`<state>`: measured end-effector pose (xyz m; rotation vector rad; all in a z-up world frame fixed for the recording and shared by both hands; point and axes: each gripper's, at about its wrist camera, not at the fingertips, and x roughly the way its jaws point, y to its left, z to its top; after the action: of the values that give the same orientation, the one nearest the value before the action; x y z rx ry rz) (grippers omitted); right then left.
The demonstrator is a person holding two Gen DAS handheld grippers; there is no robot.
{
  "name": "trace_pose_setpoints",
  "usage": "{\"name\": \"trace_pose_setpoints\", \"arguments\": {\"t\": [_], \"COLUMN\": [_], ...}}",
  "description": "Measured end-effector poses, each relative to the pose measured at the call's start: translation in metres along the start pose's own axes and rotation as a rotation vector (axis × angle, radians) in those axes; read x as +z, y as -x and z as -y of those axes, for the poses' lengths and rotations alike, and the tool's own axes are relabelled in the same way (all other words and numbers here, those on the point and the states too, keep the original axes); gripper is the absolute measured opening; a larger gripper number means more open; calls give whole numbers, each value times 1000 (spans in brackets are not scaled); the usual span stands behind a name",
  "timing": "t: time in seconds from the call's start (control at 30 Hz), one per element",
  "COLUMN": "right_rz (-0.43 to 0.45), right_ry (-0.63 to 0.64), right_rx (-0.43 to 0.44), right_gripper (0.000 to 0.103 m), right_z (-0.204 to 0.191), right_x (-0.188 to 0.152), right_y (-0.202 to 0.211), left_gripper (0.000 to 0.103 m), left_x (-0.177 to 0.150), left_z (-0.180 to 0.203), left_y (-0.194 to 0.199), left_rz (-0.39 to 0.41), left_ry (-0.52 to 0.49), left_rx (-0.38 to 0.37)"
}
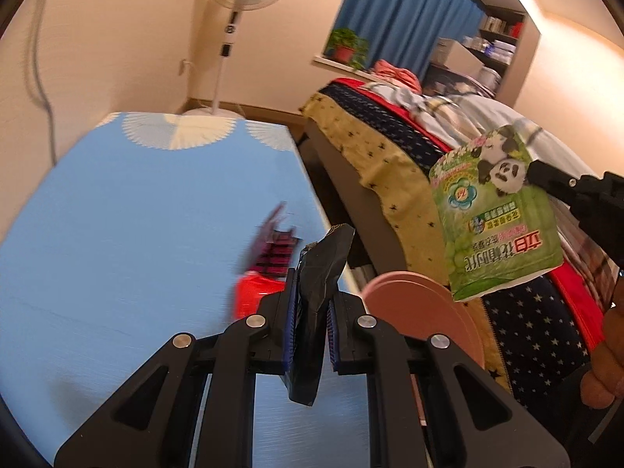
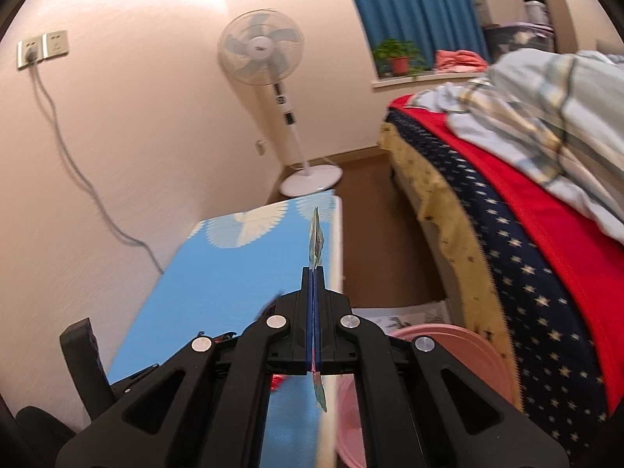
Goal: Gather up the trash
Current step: 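Carry the green packet and black bag over the pink bin with both grippers, then open both grippers to drop the packet and black bag into the bin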
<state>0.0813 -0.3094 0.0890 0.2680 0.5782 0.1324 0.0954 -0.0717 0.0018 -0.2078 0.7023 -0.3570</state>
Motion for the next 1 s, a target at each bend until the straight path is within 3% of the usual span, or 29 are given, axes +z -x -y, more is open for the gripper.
{"name": "trace_pose_setpoints", "arguments": {"t": [0.43,0.7,1.0], "right_rz": [-38,-103,-139], "right_ry": [-47,-74,-83], "right_rx": [-140,-211,-250], "right_gripper": [0,0,1], "right_z": [46,66,75], "right_x": [-26,-39,-46], "right_y": [4,-14,-24], "left_gripper": [13,13,14], "left_x": [-10,-23,-40], "left_z": [64,85,92], "left_y": [-38,-70,-94], "left_rz": [-41,-113,-180], "left_ry": [-71,-100,-117], "left_rx": [-151,-203,-207]}}
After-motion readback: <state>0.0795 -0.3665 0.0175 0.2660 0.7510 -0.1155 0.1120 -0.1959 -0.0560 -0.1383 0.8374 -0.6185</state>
